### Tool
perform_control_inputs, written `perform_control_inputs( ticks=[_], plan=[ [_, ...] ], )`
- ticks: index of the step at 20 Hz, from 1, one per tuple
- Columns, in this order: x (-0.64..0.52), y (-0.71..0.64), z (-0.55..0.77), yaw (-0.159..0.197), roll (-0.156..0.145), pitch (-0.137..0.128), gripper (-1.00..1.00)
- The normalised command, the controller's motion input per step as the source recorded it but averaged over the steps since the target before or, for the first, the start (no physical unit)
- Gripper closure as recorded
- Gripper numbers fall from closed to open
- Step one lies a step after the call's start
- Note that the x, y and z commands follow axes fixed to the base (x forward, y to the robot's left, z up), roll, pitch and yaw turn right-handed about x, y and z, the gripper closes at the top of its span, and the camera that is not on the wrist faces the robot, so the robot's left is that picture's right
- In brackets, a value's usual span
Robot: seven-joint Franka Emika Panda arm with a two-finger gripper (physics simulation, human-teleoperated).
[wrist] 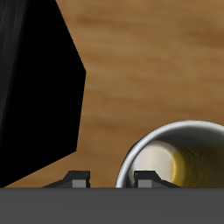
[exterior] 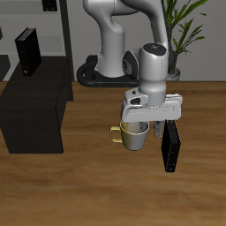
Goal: Place the right black book upright on top of the shelf and place the white-yellow mug on top of the shelf
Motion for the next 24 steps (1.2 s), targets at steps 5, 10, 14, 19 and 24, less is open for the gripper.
perform_control_inputs(
  ticks=[5,10,14,19,24],
  plan=[
    [0.00,-0.09,0.10,-0.028,0.008,0.007,1.00],
    [-0.03,-0.17,0.37,0.010,-0.025,-0.051,1.00],
    [-0.06,-0.25,0.47,-0.016,-0.019,-0.049,1.00],
    [-0.11,-0.31,0.65,0.004,-0.025,-0.084,1.00],
    [-0.17,-0.42,0.80,0.007,-0.026,-0.099,1.00]
  ],
)
